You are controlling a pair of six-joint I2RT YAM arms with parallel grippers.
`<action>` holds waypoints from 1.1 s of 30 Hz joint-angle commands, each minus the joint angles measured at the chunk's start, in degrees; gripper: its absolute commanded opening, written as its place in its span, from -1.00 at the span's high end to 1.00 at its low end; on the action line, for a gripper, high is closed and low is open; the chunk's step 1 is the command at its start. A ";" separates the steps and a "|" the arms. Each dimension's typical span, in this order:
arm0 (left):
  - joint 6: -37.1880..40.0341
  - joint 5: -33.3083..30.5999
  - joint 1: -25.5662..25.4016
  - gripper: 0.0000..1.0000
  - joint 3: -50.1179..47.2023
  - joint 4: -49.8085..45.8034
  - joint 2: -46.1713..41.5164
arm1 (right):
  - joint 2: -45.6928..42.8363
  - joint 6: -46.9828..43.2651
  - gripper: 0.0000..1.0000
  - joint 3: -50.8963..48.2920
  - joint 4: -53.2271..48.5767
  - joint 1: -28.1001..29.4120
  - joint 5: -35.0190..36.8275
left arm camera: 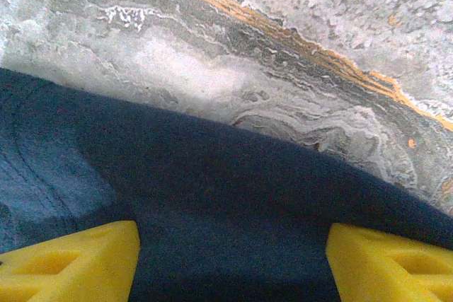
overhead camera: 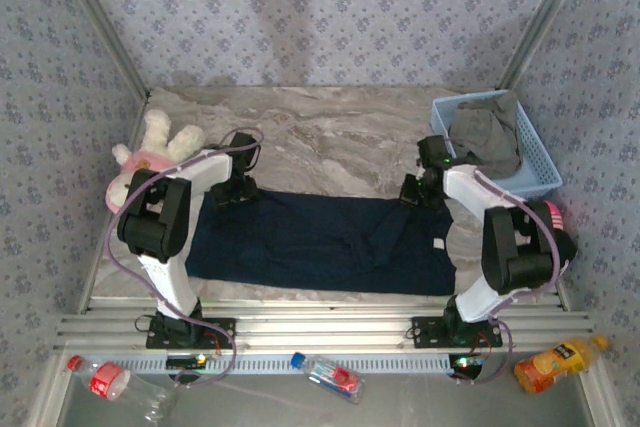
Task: Fold and stack the mixed laundry pile
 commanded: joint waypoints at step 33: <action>3.20 0.54 -1.10 -0.50 1.63 -3.81 -1.73 | -4.46 5.57 0.48 -11.00 4.47 -13.97 -0.15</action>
